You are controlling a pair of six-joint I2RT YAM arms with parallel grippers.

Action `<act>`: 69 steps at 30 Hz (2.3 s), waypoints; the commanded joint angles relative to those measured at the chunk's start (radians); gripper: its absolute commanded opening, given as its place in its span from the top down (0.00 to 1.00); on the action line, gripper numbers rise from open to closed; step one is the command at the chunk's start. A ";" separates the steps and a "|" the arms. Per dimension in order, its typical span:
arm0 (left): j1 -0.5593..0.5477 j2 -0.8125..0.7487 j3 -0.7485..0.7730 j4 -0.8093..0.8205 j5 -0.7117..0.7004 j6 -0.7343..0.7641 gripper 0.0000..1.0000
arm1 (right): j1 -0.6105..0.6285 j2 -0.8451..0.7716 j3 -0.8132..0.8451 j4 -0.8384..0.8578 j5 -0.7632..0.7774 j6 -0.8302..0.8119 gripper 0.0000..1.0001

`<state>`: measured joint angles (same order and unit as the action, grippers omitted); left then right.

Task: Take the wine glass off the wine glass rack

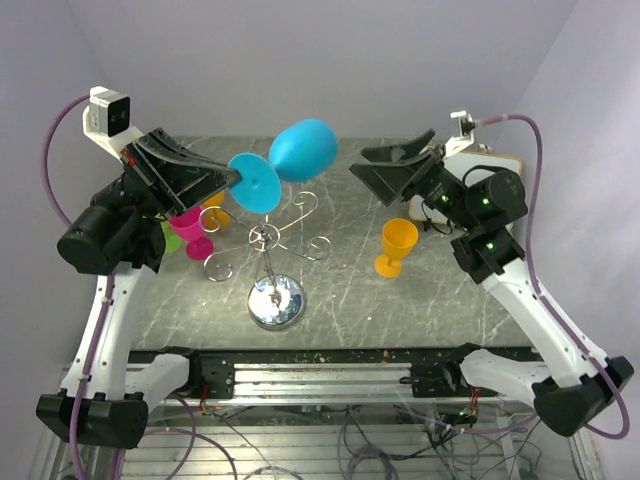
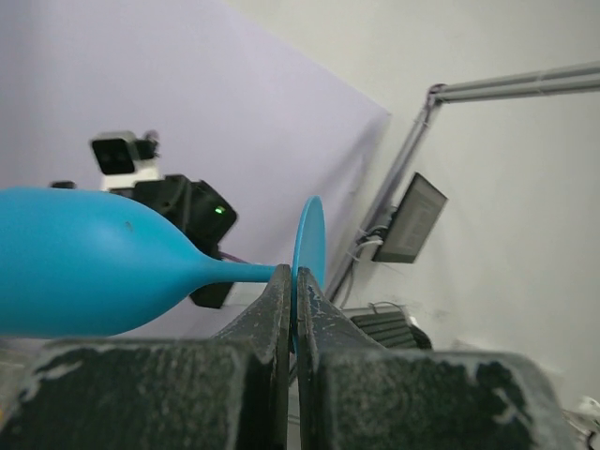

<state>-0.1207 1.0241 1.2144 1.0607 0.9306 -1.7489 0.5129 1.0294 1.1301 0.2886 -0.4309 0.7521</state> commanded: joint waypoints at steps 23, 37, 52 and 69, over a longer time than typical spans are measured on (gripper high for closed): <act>-0.011 0.086 -0.132 0.576 -0.099 -0.380 0.93 | 0.208 0.225 0.116 0.673 -0.304 0.383 0.55; -0.011 -0.013 -0.167 0.316 -0.066 -0.163 0.56 | 0.223 0.183 0.074 0.702 -0.222 0.309 1.00; -0.011 -0.217 -0.057 -0.627 -0.070 0.515 0.00 | 0.222 0.036 -0.018 0.557 0.123 0.136 1.00; -0.011 -0.285 0.010 -1.008 -0.255 0.766 0.00 | 0.222 -0.065 0.124 -0.387 1.105 0.376 1.00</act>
<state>-0.1280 0.7513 1.1904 0.1211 0.7177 -1.0416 0.7376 0.9421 1.1652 0.2474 0.3779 1.0519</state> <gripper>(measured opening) 0.998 0.020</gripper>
